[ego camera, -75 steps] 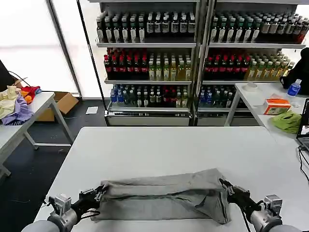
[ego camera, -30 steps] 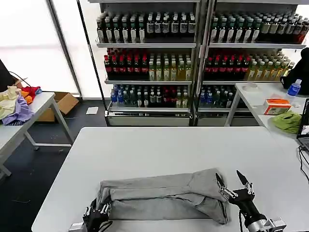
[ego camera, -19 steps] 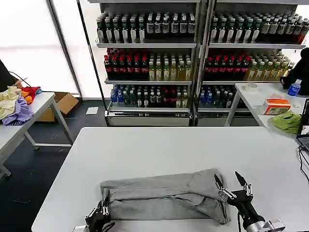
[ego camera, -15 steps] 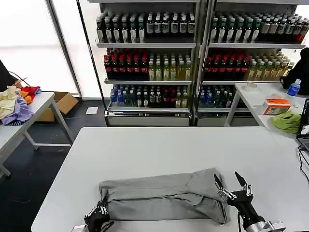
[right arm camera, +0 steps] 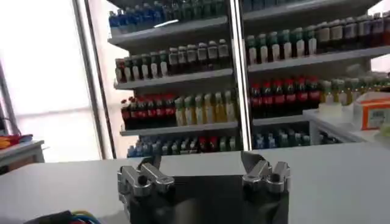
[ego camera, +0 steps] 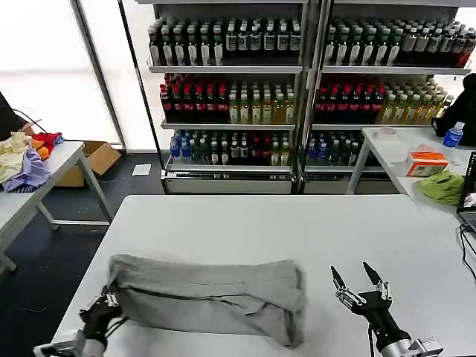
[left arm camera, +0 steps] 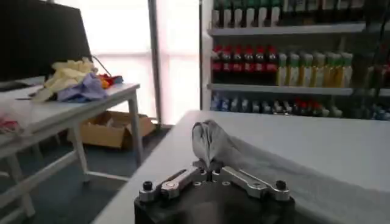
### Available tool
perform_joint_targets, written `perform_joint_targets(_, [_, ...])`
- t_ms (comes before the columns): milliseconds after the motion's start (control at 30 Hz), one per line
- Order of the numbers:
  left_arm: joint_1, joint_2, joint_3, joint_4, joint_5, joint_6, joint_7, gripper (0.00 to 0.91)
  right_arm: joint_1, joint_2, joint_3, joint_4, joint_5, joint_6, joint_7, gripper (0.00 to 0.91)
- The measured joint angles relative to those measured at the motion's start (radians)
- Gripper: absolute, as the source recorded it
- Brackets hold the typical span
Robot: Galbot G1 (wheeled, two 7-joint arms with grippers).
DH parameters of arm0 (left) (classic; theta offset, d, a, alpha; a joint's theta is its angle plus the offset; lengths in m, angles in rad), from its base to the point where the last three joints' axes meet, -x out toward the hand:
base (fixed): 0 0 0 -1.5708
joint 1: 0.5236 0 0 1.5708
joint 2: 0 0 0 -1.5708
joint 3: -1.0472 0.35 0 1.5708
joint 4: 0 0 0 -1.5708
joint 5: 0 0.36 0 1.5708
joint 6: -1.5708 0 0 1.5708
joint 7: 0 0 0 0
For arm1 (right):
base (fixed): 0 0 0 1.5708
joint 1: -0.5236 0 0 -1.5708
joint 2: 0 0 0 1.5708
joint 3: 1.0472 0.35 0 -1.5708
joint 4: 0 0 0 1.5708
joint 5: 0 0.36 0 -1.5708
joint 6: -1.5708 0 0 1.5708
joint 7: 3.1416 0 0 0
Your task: Fold and organize the clothes.
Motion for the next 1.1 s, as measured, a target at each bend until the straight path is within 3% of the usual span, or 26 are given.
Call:
perform_joint_targets(300, [-0.028, 0.172, -0.196, 0.083, -0.097, 0.03, 0.063, 0.01, -0.003, 0.004, 0.003, 0.005, 0.01, -0.004, -0.005, 0.907])
perform_joint_targets(533, [-0.065, 0.225, -0.23, 0.065, -0.151, 0.068, 0.027, 0.01, -0.002, 0.019, 0.024, 0.009, 0.025, -0.016, -0.001, 0.907])
perform_joint_targets(767, [-0.116, 0.253, -0.163, -0.018, -0.232, 0.126, -0.013, 0.01, -0.01, 0.029, 0.048, 0.009, 0.031, -0.016, 0.01, 0.907])
perform_joint_targets(1100, [-0.201, 0.262, 0.077, -0.101, -0.355, 0.211, -0.045, 0.01, -0.012, 0.052, 0.053, 0.005, 0.021, -0.023, 0.015, 0.907])
